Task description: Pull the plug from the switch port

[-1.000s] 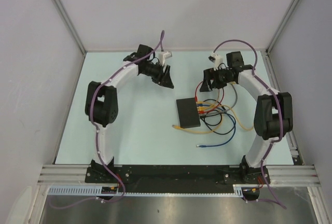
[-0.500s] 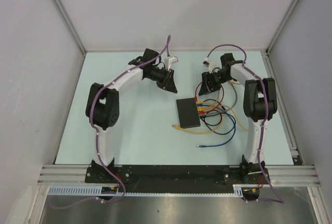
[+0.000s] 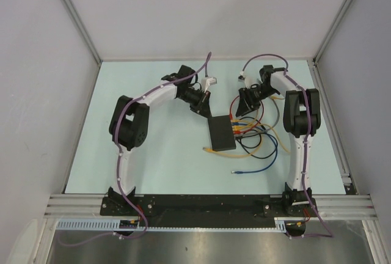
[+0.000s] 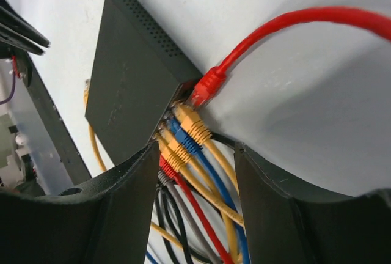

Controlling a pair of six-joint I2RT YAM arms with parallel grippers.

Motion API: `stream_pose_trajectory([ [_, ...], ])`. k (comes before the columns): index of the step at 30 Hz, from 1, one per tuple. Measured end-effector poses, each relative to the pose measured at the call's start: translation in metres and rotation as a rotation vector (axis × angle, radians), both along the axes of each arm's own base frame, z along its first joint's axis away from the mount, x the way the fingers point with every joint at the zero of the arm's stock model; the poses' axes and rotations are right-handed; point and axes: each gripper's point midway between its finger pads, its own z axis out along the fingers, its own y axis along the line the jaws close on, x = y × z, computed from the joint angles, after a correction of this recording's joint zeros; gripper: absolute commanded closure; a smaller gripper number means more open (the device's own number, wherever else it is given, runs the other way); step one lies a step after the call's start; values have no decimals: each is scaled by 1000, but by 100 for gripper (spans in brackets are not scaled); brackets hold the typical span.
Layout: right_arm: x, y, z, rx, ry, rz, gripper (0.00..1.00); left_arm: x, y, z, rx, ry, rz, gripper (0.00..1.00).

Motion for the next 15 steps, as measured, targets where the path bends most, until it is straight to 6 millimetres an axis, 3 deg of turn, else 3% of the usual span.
stream_pose_trajectory([
  [7, -14, 2, 0, 27, 34, 43, 44, -14, -14, -16, 25, 11, -49, 91],
  [13, -14, 5, -8, 35, 47, 45, 44, -12, -13, -46, 103, 28, -37, 91],
  [15, -13, 8, -9, 50, 61, 37, 47, -12, -15, -47, 101, 34, -39, 91],
])
